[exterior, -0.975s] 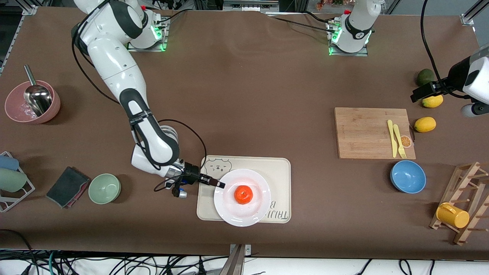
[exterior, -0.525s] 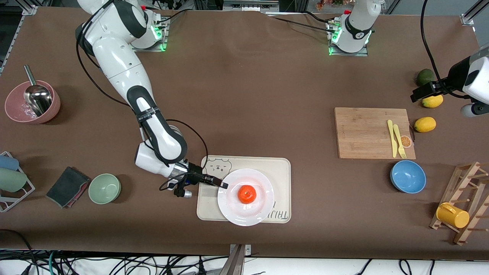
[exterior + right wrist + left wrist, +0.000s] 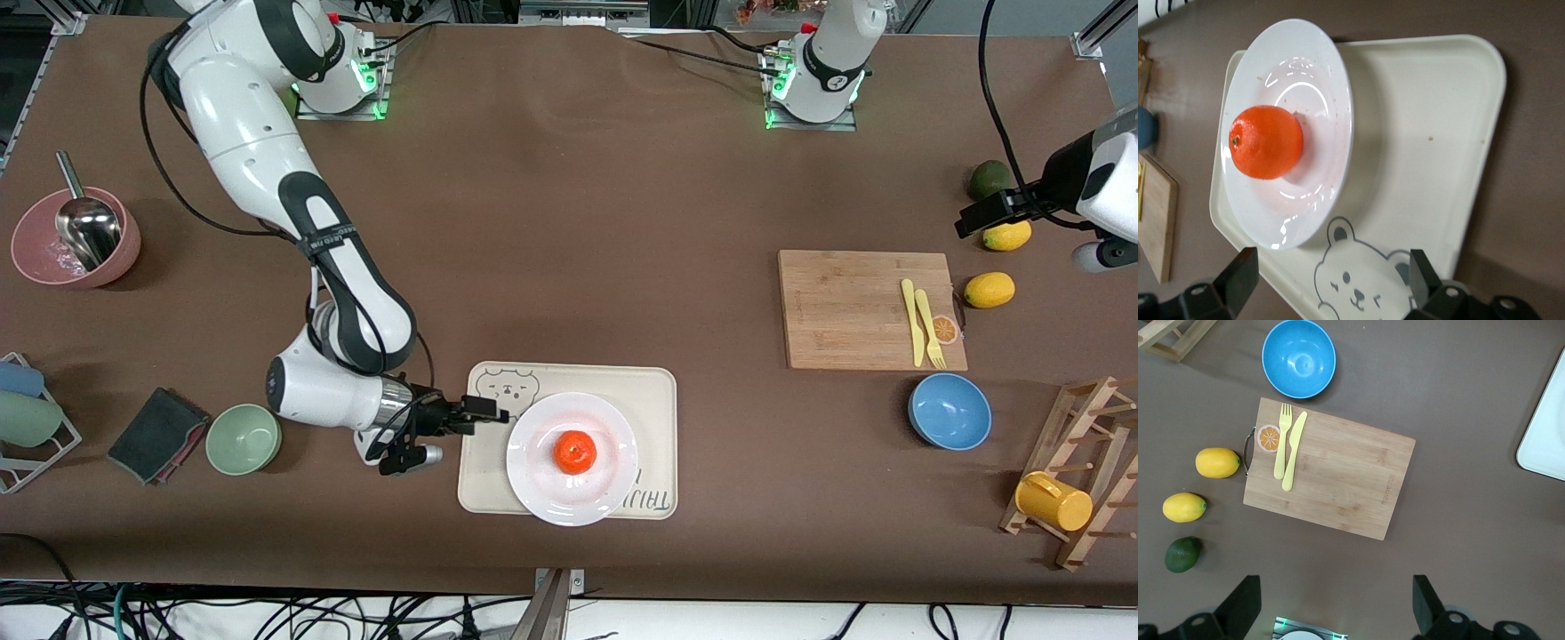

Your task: Place orange and plate with both arms

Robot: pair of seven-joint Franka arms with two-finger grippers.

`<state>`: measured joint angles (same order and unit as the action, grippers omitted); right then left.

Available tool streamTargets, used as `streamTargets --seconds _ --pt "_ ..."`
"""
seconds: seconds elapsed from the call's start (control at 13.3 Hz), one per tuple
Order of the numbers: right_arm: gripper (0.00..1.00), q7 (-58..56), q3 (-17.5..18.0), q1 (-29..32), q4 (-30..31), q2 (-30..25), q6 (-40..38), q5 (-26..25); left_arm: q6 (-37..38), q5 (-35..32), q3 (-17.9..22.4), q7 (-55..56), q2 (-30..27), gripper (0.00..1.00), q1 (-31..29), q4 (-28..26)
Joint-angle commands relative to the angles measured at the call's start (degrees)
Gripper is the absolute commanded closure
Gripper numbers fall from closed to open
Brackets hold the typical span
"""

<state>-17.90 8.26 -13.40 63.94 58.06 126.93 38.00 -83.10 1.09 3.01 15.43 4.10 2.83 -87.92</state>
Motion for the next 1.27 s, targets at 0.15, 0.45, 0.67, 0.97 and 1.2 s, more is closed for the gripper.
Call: streamTargets --seconds 0.15,0.45,0.67,0.97,1.2 --pt "0.0 7.2 -5.8 0.2 1.4 -9.0 -21.6 -15.1 0.6 1.4 0.1 -1.0 -0.4 0.0 -0.1 0.1" --pt "0.0 16.6 -6.5 0.0 3.1 -17.2 -38.7 -32.7 0.5 1.4 0.1 -1.0 -0.3 0.0 -0.1 0.0" --pt "0.0 22.9 -6.4 -0.5 14.3 -28.7 -40.3 -38.4 0.3 1.4 0.1 -1.0 -0.2 0.0 -0.1 0.1" --pt "0.0 23.6 -6.4 0.1 26.5 -40.5 -36.6 -39.4 0.0 1.5 0.0 -0.9 -0.1 0.0 0.1 0.1" --pt "0.0 20.3 -6.4 5.4 37.6 -50.7 -33.1 -39.6 -0.2 1.5 0.0 -0.9 0.0 0.0 0.3 0.1"
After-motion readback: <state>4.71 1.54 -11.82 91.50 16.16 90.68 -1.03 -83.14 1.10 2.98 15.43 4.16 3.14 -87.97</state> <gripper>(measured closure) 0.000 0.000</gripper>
